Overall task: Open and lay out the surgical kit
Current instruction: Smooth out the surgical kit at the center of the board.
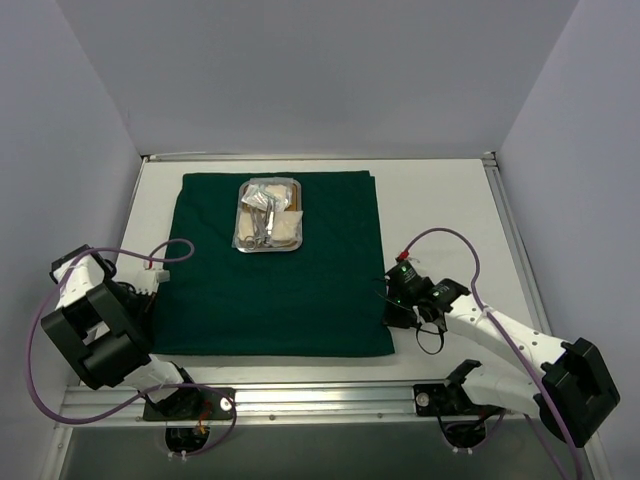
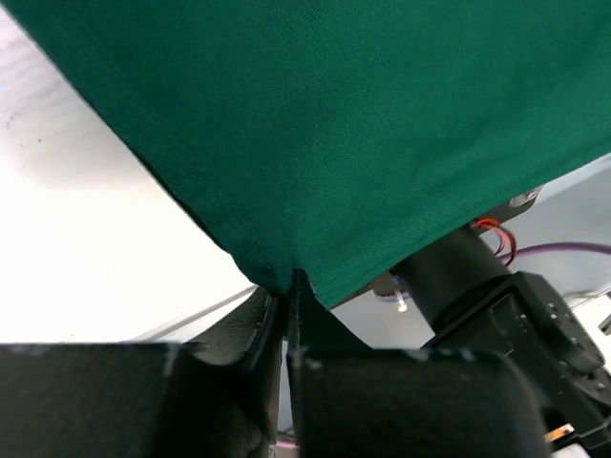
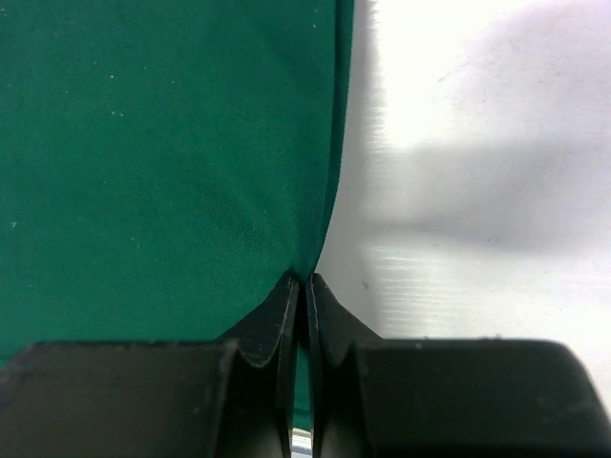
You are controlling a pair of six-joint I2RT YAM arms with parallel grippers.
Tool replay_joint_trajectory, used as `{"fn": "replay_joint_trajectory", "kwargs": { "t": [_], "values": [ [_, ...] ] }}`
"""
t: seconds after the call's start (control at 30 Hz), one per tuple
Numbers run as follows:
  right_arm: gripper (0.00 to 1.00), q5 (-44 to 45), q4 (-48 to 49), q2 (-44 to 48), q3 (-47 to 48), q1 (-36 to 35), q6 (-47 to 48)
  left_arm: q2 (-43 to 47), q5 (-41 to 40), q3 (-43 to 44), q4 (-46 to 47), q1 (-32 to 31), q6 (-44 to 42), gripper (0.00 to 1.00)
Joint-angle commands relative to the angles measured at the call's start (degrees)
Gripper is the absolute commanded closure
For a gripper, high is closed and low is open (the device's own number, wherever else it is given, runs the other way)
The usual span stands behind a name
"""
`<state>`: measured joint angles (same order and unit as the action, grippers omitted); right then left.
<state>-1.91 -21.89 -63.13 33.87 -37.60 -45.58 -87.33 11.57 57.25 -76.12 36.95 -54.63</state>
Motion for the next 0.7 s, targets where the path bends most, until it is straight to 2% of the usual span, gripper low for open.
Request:
{"fn": "replay_joint_trajectory", "kwargs": {
  "t": [0.0, 0.07, 0.13, 0.17, 0.2, 0.23, 0.33, 0.43, 0.57, 0.6, 0.67],
  "values": [
    [1.00, 0.59, -3.25, 1.69, -1.60, -0.19, 0.67, 1.29, -5.68, 1.90, -8.70, 0.93, -3.99, 0.89],
    [0.97, 0.33, -2.02, 2.13, -2.40, -0.19, -0.03, 1.11, -5.51, 1.46, -8.35, 0.93, -3.55, 0.77],
    [0.86, 0.24, -1.84, 2.58, -3.19, -0.19, -0.38, 1.55, -5.33, 1.37, -8.26, 0.93, -3.46, 0.69],
    [0.79, 0.42, -2.28, 3.27, -3.28, -0.19, -0.56, 1.72, -5.33, 1.46, -8.52, 0.84, -3.46, 0.58],
    [0.67, 0.68, -2.72, 3.63, -3.19, -0.19, -0.65, 1.90, -5.42, 1.63, -8.70, 0.93, -3.55, 0.55],
    [0.64, 0.94, -3.33, 4.07, -2.93, -0.19, -0.73, 2.25, -5.51, 1.89, -9.13, 0.93, -3.99, 0.53],
    [0.55, 2.35, -5.79, 5.83, -0.48, -0.19, -0.74, 3.04, -5.68, 4.52, -11.33, 0.93, -4.43, 0.51],
    [0.48, 5.77, -6.15, 5.66, 2.60, 0.16, 0.84, 2.00, -2.98, 11.54, -11.86, 0.67, -2.16, 0.51],
    [0.46, 5.70, -0.90, -3.10, 11.28, 5.16, 8.47, -1.44, 3.88, 24.02, -10.90, -3.62, 5.57, 0.51],
    [0.46, 4.47, 0.52, -5.05, 12.96, 8.91, 10.49, -1.96, 5.46, 28.05, -10.29, -5.03, 7.59, 0.51],
    [0.48, 2.53, 5.25, -11.44, 16.21, 12.36, 15.16, -3.02, 9.41, 31.06, -6.87, -8.45, 13.39, 0.51]
  ]
}}
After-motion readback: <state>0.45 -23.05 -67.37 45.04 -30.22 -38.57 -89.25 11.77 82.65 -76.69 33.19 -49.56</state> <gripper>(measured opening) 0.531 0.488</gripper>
